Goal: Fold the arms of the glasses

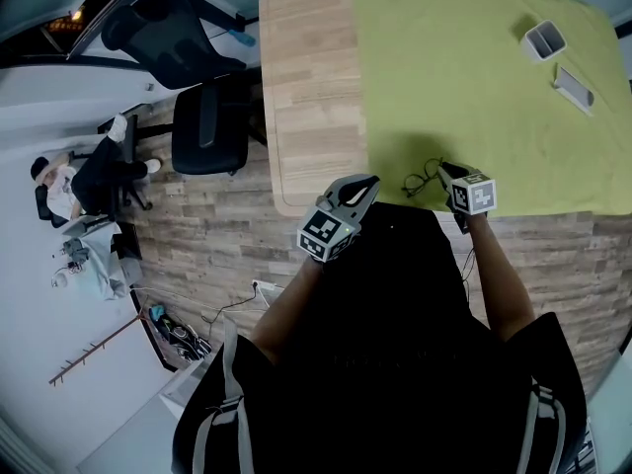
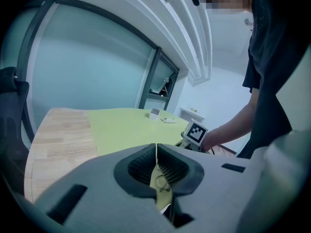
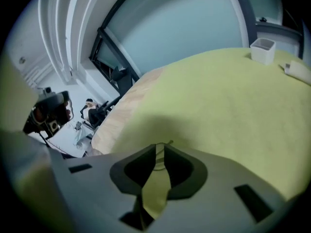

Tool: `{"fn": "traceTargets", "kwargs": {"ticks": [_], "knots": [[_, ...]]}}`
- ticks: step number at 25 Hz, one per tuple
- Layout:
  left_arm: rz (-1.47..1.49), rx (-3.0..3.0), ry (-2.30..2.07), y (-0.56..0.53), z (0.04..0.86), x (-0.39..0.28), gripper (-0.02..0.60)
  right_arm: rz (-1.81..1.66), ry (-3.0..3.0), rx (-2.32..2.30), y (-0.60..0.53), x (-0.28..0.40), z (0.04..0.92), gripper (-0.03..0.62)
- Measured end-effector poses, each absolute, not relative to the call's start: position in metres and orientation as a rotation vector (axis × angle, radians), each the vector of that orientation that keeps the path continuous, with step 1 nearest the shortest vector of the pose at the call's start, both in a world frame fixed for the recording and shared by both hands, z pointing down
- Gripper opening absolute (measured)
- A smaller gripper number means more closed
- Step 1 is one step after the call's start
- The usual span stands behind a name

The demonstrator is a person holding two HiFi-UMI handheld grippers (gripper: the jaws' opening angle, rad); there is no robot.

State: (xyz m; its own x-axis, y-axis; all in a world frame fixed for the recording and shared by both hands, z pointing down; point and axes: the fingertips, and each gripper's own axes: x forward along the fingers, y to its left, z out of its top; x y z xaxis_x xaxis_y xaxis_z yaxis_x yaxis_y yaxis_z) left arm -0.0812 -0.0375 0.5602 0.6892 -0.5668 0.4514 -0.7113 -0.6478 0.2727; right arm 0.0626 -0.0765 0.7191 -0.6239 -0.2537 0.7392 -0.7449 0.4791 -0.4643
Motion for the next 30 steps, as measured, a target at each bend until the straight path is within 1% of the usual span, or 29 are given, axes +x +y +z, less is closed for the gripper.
{"fn": "traceTargets", "kwargs": {"ticks": [6, 17, 25, 30], "knots": [[0.460, 2.475, -1.011, -0.034, 0.557, -0.086, 0.025, 0.958, -2.099, 0.834, -0.083, 0.061, 0.731, 0.034], [0.431, 2.500, -1.005, -0.033, 0.554, -0.090, 0.025, 0.909, -2.181, 0.854, -0.082, 0.057, 0.702, 0.032], [0.389, 2.550, -0.941, -0.039, 0.548, -0.077, 0.025, 0.917, -2.301, 0.923, -0.069, 0.054, 0.664, 0.032], [0.372, 2.594, -0.886, -0.042, 0.540, -0.068, 0.025, 0.882, -2.410, 1.011, -0.064, 0.051, 0.624, 0.032]]}}
